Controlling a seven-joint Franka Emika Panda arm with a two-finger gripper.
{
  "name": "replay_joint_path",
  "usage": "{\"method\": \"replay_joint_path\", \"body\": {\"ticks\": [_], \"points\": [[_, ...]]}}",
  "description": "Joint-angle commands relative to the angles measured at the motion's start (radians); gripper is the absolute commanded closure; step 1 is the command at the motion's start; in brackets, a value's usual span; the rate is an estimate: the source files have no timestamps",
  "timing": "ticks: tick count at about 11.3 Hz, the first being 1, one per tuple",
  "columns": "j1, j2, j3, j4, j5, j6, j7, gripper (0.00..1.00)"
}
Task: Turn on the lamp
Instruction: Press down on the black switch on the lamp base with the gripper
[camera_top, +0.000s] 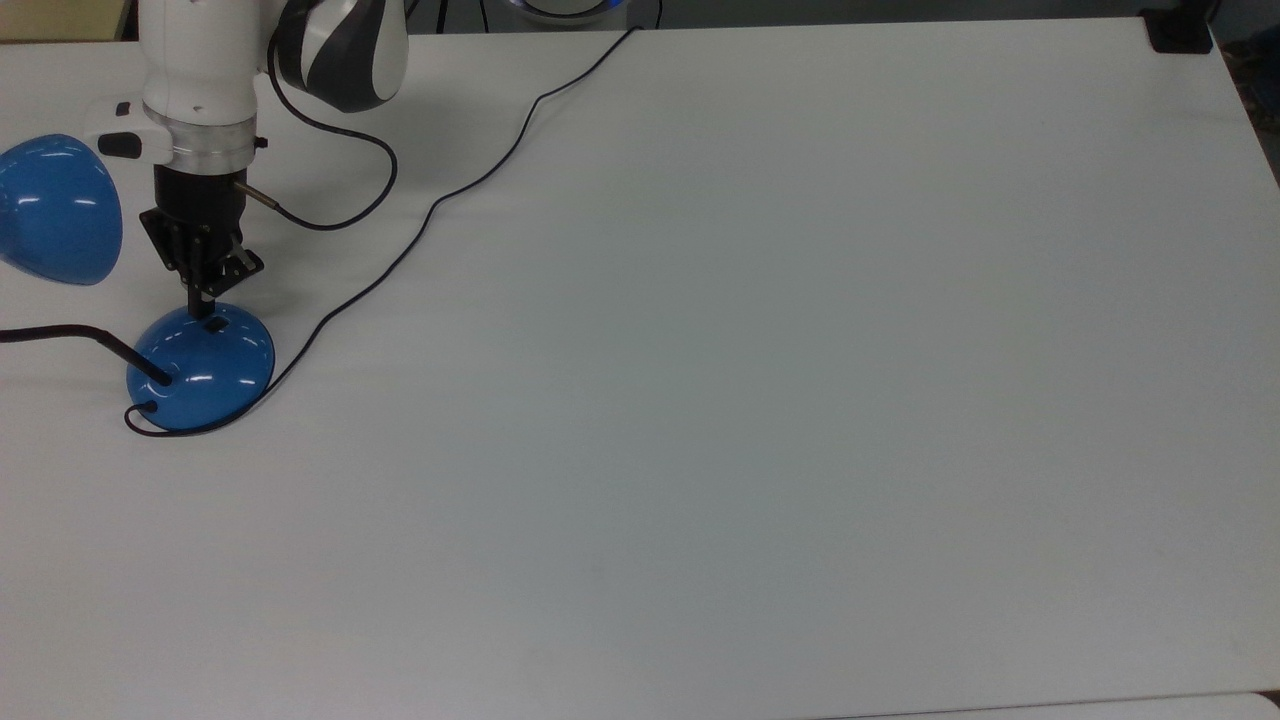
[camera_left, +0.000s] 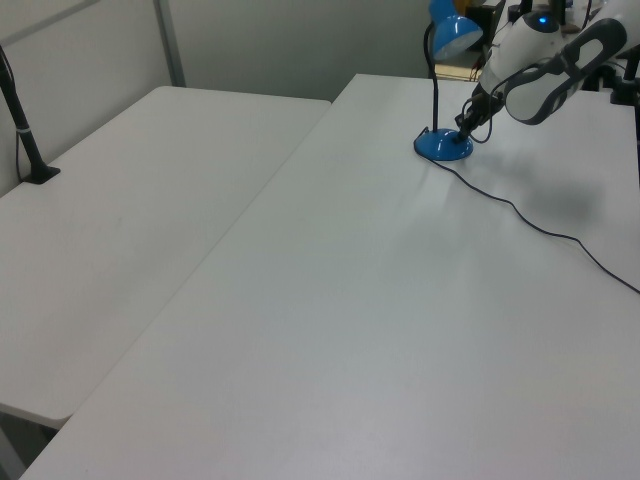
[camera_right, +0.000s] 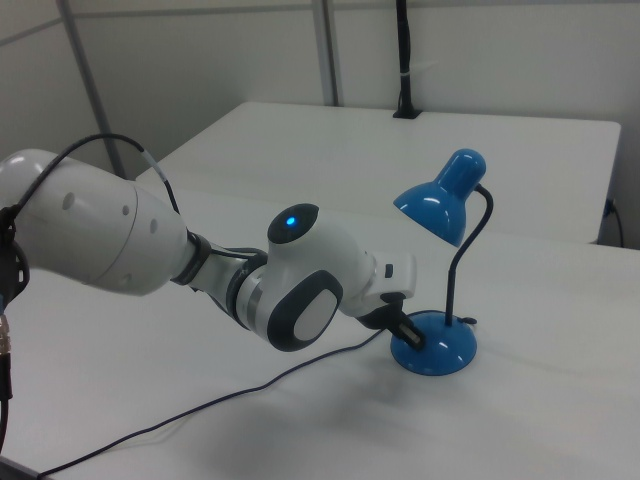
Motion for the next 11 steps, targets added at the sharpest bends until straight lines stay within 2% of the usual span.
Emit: {"method": "replay_joint_path", "body": {"ticks": [1, 6, 11], "points": [[0.005, 0.005, -0.002, 0.029, -0.009, -0.016, 0.001, 1.00], [0.020, -0.007, 0.001, 0.027, -0.009, -0.025, 0.002, 1.00], [0.022, 0.029, 0.007, 0.064, -0.009, -0.020, 0.016, 1.00]]}}
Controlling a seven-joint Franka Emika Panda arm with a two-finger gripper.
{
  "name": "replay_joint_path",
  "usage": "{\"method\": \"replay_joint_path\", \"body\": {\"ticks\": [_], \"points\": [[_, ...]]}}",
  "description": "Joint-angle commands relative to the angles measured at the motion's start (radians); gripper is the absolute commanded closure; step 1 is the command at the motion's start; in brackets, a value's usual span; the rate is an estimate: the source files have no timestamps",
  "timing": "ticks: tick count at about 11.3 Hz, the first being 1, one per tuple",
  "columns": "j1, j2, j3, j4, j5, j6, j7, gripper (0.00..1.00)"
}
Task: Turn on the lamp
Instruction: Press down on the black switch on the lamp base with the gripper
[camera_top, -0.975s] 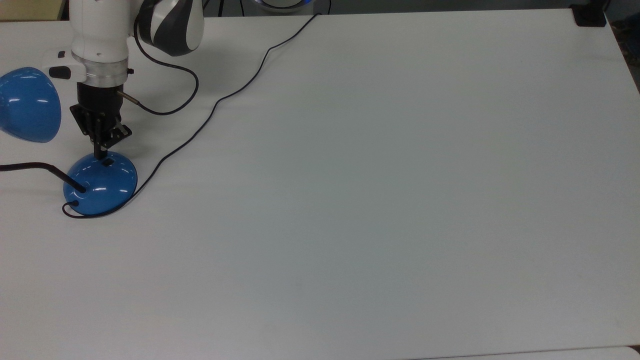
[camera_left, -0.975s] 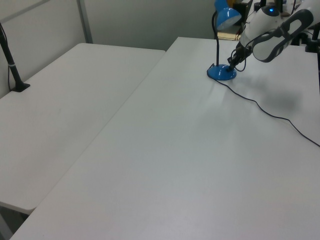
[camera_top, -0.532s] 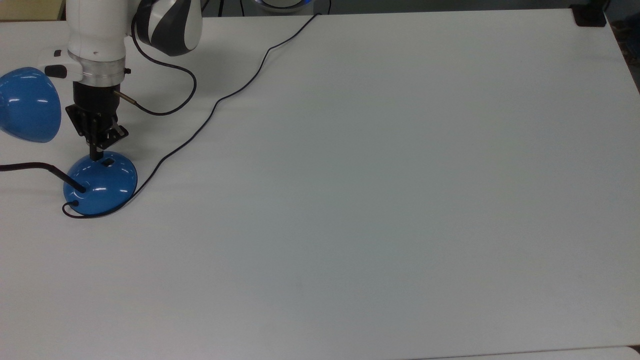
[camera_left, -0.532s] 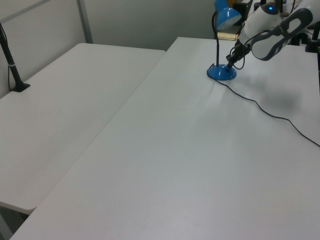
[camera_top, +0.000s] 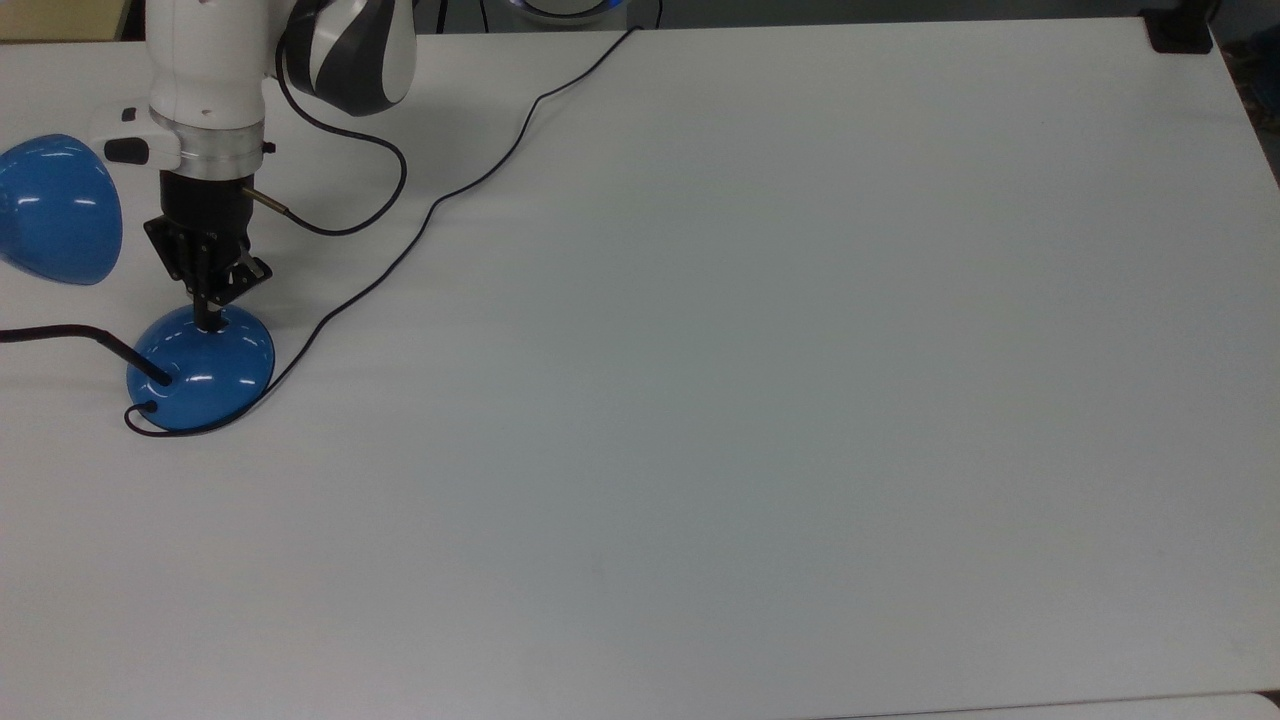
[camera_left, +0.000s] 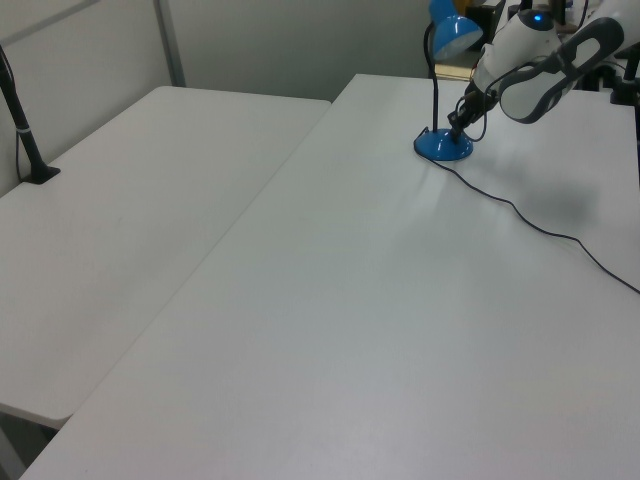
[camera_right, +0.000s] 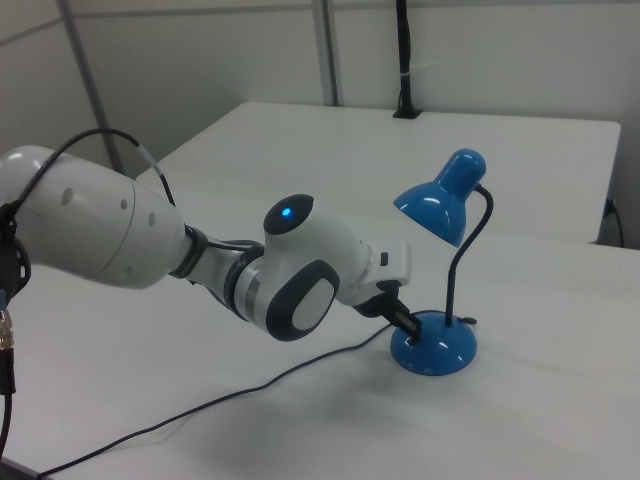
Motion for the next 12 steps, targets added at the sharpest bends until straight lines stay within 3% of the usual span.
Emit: {"method": "replay_joint_path", "body": {"ticks": [1, 6, 9, 12], "points": [[0.006, 0.034, -0.004, 0.048, -0.009, -0.020, 0.016, 1.00], [0.008, 0.069, -0.004, 0.062, -0.011, -0.019, 0.016, 1.00], [0.006, 0.030, -0.004, 0.048, -0.009, -0.034, 0.014, 1.00], [0.032, -0.067, 0.013, 0.037, -0.003, -0.259, 0.019, 1.00]]}}
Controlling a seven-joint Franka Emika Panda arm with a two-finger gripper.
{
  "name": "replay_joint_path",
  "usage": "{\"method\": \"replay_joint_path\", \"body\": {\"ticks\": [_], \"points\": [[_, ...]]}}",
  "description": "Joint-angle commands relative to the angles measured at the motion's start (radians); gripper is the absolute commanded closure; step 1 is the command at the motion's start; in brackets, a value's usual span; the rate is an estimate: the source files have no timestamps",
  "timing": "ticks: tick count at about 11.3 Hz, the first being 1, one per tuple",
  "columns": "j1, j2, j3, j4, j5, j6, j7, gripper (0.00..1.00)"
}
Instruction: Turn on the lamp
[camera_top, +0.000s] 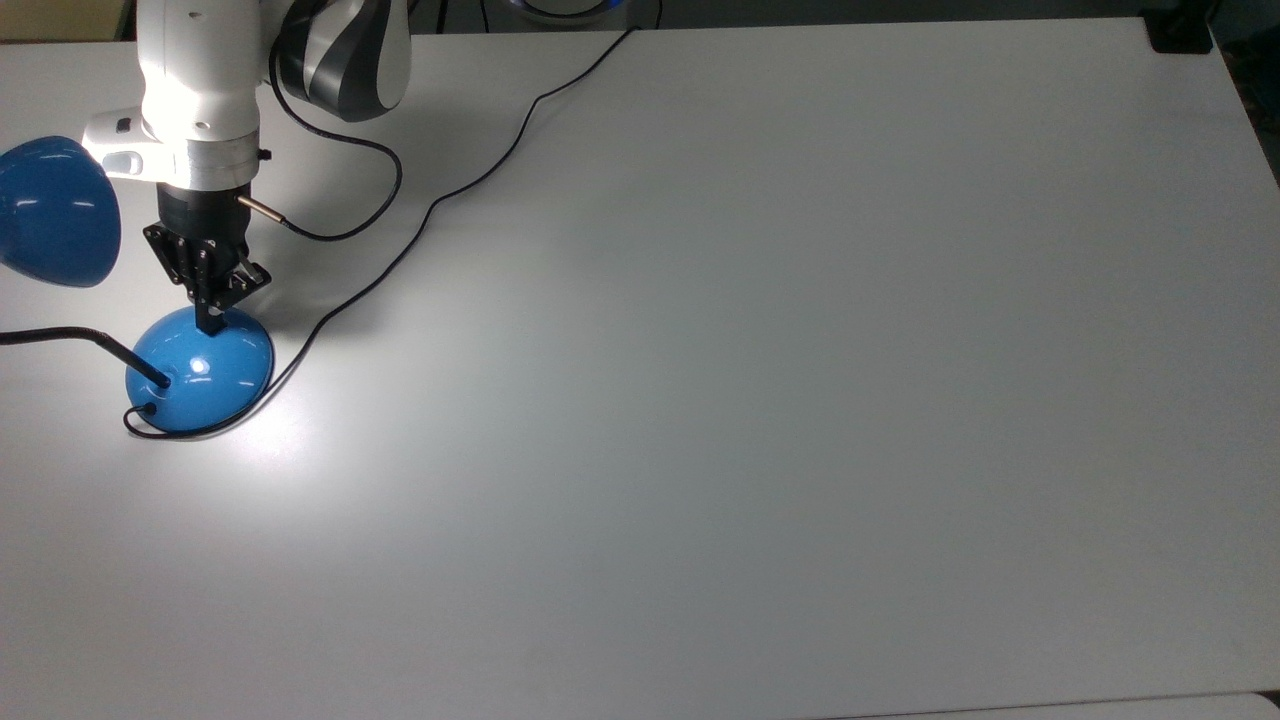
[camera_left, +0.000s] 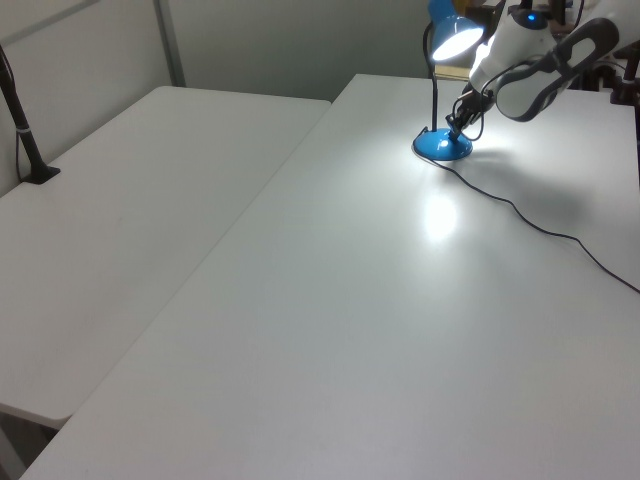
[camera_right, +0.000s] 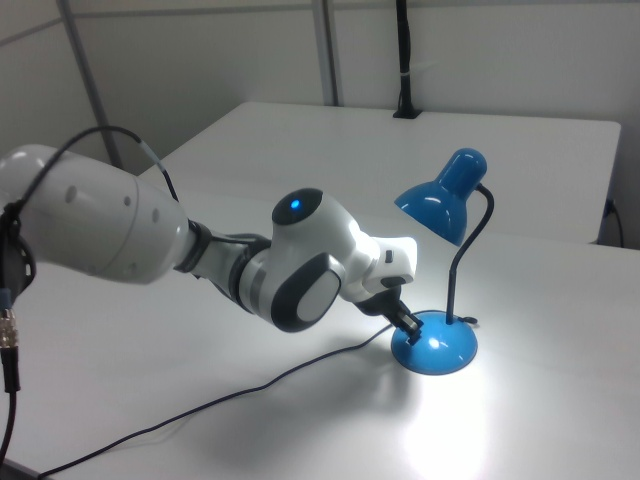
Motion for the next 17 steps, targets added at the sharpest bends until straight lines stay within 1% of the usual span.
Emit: {"method": "replay_joint_path", "body": {"ticks": [1, 3, 5, 6, 8, 10, 12, 14, 17], "points": [[0.045, -0.111, 0.013, -0.006, 0.000, -0.233, 0.038, 1.00], [0.099, -0.163, 0.015, -0.001, 0.000, -0.348, 0.089, 1.00], [0.183, -0.223, 0.015, 0.023, 0.001, -0.517, 0.092, 1.00], [0.226, -0.243, 0.015, 0.055, 0.001, -0.607, 0.091, 1.00], [0.328, -0.246, 0.015, 0.161, 0.000, -0.799, 0.062, 1.00], [0.402, -0.247, 0.015, 0.256, 0.003, -0.960, -0.022, 1.00], [0.471, -0.266, 0.015, 0.318, 0.004, -1.092, -0.102, 1.00], [0.507, -0.315, 0.015, 0.321, 0.006, -1.148, -0.133, 1.00], [0.512, -0.378, 0.015, 0.315, 0.007, -1.173, -0.158, 1.00]]}}
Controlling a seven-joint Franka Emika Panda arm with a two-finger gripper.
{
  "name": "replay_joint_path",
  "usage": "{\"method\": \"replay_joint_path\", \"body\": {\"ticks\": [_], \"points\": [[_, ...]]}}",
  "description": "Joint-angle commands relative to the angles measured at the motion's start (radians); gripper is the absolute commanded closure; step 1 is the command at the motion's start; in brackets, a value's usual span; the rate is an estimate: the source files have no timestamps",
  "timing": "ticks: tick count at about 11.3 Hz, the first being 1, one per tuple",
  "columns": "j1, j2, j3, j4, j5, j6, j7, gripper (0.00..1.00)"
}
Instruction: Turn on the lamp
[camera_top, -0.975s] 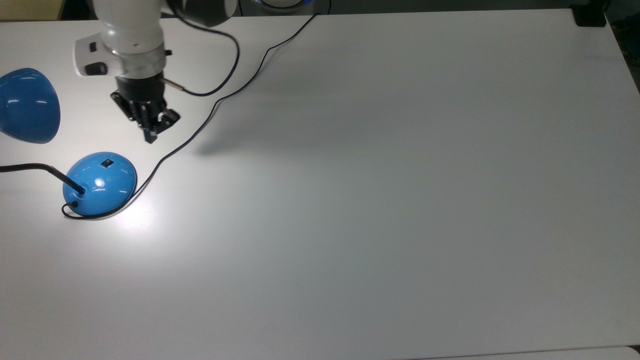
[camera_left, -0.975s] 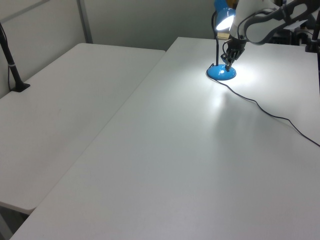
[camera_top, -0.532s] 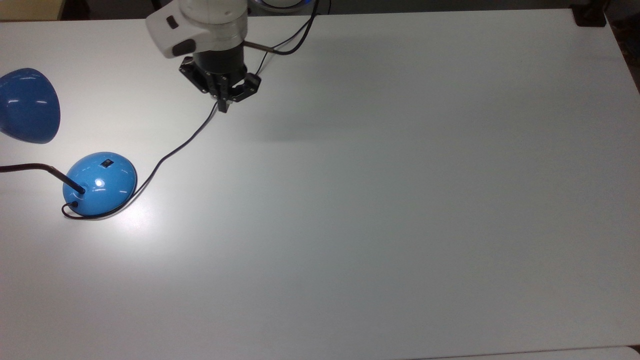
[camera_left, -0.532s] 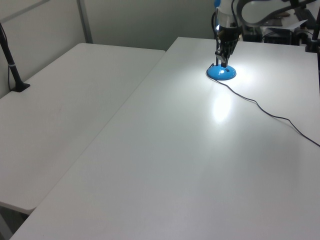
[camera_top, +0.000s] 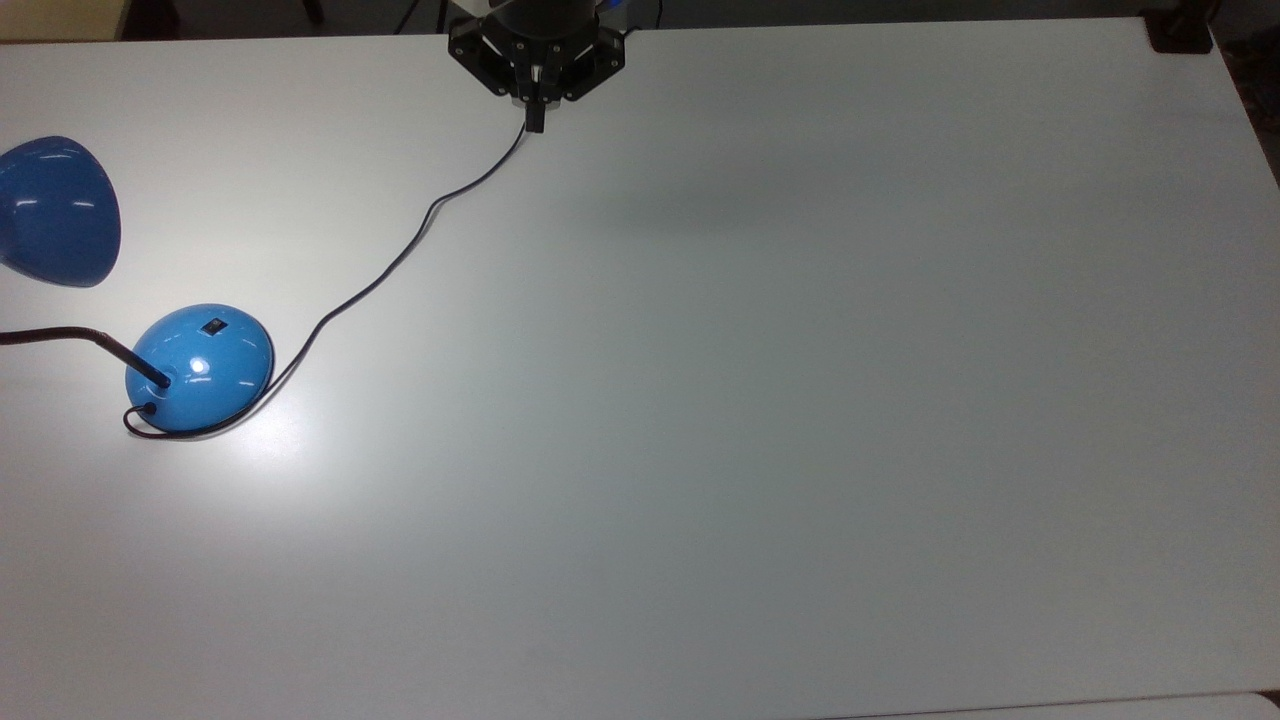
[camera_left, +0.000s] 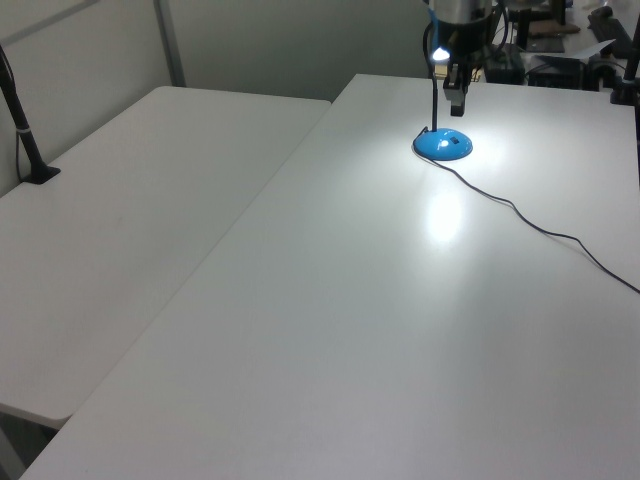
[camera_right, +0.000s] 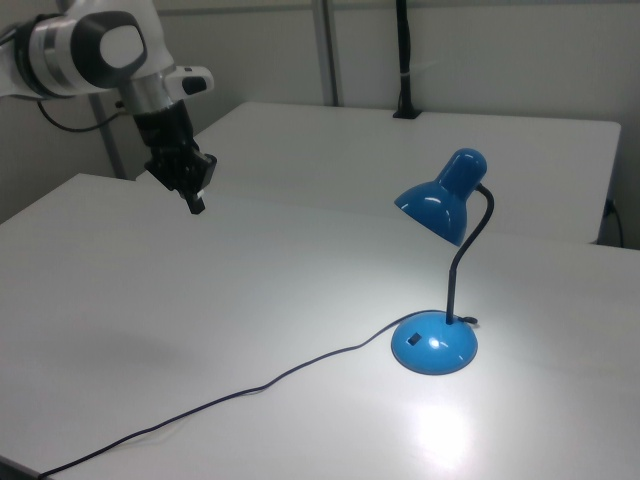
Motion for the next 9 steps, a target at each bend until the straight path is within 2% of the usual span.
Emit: {"method": "replay_joint_path", "body": {"ticks": [1, 3, 6, 8, 9], "points": [[0.007, -0.062, -0.014, -0.015, 0.025, -0.052, -0.068, 1.00], [-0.003, -0.062, -0.022, -0.008, 0.086, -0.061, -0.088, 1.00], [-0.003, -0.061, -0.025, -0.008, 0.096, -0.072, -0.075, 0.95], [-0.004, -0.061, -0.031, 0.001, 0.102, -0.122, -0.065, 0.81], [-0.006, -0.061, -0.031, 0.002, 0.104, -0.124, -0.064, 0.62]]}}
